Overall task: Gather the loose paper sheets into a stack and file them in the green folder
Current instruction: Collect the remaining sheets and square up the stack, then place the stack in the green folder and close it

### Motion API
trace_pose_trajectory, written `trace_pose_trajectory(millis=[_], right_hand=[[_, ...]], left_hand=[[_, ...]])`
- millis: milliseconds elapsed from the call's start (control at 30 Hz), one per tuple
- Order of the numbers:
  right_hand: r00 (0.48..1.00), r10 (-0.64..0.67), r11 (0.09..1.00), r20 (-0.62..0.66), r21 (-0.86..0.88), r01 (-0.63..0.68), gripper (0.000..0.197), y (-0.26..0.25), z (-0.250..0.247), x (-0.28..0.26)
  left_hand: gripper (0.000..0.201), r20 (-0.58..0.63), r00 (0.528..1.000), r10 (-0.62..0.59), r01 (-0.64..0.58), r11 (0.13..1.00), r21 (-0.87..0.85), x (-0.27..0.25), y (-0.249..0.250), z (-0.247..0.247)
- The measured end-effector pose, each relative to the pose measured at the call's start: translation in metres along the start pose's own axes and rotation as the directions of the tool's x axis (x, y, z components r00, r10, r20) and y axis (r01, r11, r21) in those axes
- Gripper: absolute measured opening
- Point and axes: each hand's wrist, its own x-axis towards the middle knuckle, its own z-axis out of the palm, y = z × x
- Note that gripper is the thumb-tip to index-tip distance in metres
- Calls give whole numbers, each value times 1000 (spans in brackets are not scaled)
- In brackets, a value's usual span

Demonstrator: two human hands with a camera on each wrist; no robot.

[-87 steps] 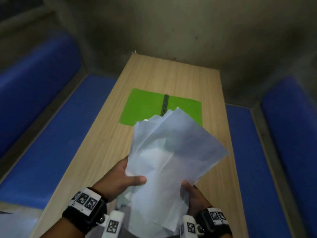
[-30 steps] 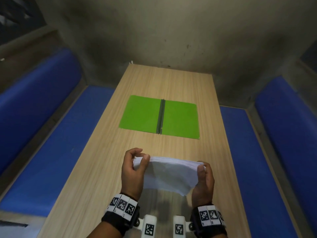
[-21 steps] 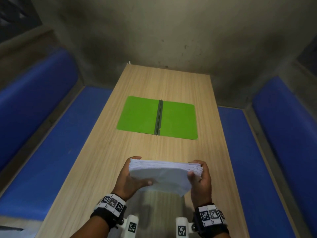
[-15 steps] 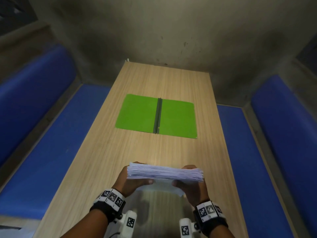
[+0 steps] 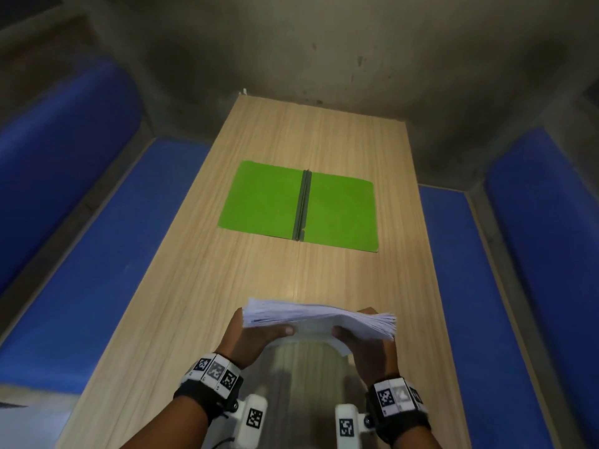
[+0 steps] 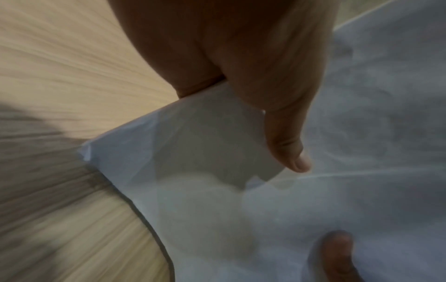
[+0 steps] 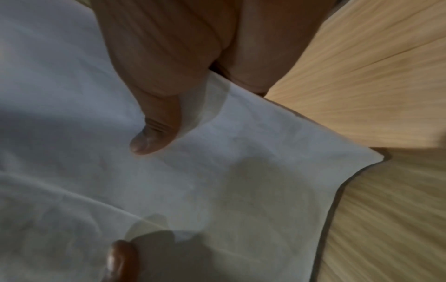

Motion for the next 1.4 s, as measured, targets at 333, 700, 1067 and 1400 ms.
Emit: trace_pose_trajectory(millis=[333,700,1067,1400], right_hand=[[991,86,993,107,76,-94,39,-6,-14,22],[898,335,942,284,-103,-319,41,23,-22,39],[904,428,904,9,11,-428,18,45,-46,64],[880,472,882,-54,7,-472,25,73,-84,34]], left_hand=[[48,15,992,-122,123,990,-70,31,13,-7],[30,56,941,-333,336,905,-262,112,18,1],[74,-113,982,-149,187,793,580,227,8,28],[66,180,973,-144,-140,251,958,218,-34,2]])
